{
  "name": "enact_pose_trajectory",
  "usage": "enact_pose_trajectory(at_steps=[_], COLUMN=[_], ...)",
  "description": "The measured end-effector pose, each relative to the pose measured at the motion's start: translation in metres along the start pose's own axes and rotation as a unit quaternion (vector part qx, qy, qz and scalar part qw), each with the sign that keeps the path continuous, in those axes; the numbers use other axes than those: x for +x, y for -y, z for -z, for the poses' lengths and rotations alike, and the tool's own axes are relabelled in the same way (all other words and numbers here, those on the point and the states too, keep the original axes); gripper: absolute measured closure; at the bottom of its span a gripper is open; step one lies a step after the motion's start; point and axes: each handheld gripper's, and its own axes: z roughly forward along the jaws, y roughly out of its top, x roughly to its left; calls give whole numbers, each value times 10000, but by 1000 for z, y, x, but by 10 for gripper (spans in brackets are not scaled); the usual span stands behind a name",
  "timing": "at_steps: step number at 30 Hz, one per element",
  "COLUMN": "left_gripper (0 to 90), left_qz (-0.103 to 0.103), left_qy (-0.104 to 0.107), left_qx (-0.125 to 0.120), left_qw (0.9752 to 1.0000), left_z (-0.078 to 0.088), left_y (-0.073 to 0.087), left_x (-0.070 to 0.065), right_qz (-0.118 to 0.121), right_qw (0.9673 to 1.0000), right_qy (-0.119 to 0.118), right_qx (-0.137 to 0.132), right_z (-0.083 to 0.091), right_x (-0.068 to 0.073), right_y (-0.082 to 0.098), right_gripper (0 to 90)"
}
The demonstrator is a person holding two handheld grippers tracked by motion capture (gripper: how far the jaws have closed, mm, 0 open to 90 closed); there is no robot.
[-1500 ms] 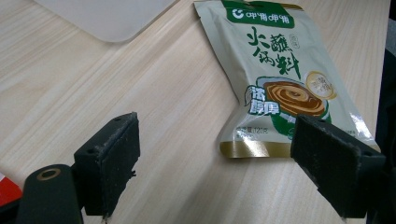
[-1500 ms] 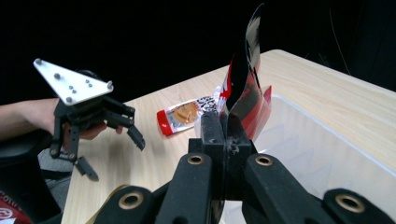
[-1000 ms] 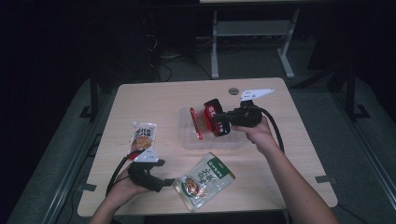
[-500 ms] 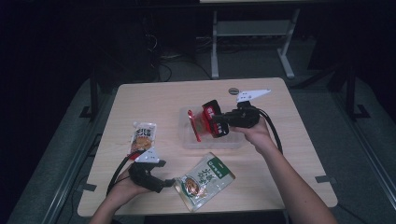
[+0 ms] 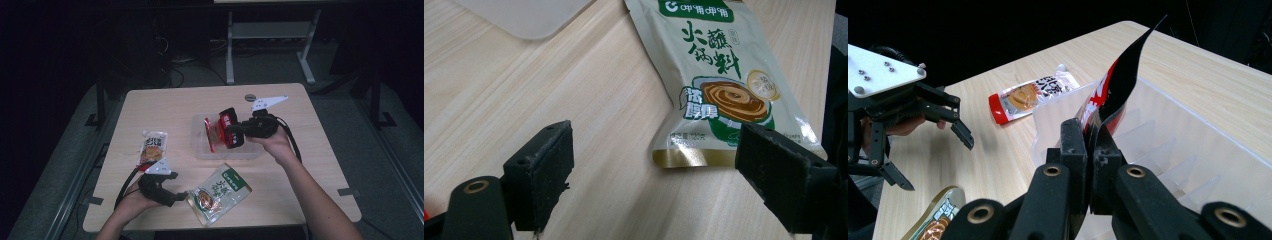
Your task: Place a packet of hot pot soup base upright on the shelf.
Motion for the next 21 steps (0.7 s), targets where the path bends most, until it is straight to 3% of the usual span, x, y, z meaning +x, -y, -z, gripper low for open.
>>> enact_pose_trajectory(at_steps=[9, 21], left_gripper=[154, 154], left_qz=[-25, -14], left_qy=[10, 24], left_qx=[5, 8], left_qw=[10000, 10000], left_z=[0, -1], left_y=[0, 0], left_x=[0, 0], right_qz=[72, -1], right_qw=[9995, 9993], right_qy=[179, 177], right_qx=[240, 327], right_z=[-1, -16], right_x=[4, 0], right_y=[0, -2], right_gripper=[842, 859])
